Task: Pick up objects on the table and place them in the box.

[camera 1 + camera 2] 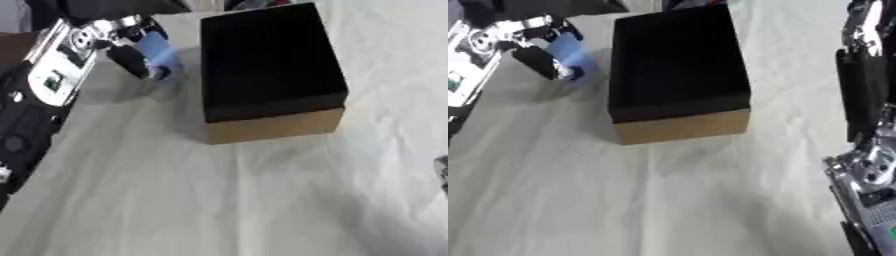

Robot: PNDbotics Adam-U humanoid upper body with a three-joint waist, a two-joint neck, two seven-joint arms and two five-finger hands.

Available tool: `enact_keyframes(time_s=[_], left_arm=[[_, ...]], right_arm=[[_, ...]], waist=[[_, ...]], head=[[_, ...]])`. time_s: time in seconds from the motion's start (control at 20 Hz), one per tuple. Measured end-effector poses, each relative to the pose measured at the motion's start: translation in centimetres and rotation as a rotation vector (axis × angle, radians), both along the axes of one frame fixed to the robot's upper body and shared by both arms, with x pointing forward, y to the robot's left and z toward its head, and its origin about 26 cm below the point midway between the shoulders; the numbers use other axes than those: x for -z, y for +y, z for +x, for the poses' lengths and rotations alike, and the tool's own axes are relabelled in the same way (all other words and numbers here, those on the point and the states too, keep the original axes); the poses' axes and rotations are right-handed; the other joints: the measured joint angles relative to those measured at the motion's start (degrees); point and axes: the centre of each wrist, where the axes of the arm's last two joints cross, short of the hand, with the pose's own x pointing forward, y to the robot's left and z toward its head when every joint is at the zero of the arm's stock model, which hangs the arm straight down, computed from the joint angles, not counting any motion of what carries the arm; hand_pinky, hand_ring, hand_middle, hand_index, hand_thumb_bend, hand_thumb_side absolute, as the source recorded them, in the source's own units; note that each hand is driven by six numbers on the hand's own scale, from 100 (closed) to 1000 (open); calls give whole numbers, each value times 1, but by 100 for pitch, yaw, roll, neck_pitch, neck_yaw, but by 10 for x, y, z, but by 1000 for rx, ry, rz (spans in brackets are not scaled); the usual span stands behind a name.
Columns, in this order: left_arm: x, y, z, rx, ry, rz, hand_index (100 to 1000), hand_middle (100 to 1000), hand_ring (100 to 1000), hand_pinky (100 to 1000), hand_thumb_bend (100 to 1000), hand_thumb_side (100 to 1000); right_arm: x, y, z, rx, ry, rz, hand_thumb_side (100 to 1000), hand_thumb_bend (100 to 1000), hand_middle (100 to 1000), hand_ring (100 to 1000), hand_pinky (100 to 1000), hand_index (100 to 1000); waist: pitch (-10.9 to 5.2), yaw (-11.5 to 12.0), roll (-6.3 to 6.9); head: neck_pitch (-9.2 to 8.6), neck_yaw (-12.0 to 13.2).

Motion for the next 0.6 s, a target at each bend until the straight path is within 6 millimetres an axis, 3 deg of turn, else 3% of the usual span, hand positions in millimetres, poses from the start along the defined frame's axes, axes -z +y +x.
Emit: enact_keyframes(time_s=[0.35, 0.6], left_arm=[[-34, -32, -35, 75, -300, -53, 650, 506, 660, 863, 100, 122], [-38, -64, -48, 137, -481, -93, 647, 515, 652, 840, 100, 109]], right_arm=[[-2, 2, 0, -3, -4, 3, 605, 100, 598, 693, 745, 825], [-4, 5, 0, -14, -14, 7, 605, 100, 598, 694, 745, 826]], waist=[[-105, -45, -62], [-112, -148, -82]], head=[[13, 23], [6, 105]])
